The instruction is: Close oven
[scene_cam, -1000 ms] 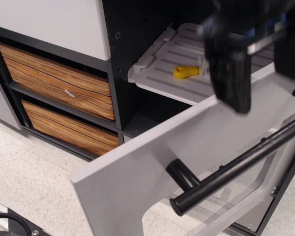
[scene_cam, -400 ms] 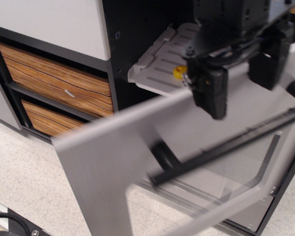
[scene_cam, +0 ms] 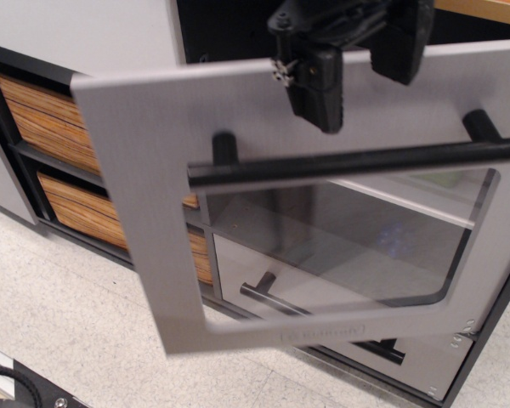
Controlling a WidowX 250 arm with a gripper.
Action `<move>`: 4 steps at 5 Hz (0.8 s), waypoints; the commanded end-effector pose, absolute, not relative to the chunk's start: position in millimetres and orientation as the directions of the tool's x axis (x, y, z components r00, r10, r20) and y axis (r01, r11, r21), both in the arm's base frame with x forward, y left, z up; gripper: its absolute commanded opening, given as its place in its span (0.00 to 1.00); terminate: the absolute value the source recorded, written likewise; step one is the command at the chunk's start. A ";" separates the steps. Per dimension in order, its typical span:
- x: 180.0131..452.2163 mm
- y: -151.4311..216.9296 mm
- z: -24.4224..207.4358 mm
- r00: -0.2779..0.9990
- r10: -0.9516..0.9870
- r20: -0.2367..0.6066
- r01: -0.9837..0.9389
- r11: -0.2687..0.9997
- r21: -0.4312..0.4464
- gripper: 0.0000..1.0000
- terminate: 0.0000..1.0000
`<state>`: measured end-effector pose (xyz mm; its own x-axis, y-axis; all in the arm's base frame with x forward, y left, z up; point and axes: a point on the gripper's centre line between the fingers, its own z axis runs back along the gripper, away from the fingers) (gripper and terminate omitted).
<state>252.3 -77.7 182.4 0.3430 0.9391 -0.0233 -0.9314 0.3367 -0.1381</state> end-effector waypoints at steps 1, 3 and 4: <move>250.3 -70.1 131.4 0.583 0.813 -0.001 -0.811 0.582 -0.058 1.00 0.00; 277.2 -60.1 95.9 0.558 0.827 0.070 -0.827 0.561 -0.036 1.00 0.00; 288.8 -52.8 95.8 0.520 0.848 0.105 -0.847 0.528 -0.062 1.00 0.00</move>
<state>279.0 -58.4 81.9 0.5267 0.8453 0.0893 -0.8469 0.5309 -0.0310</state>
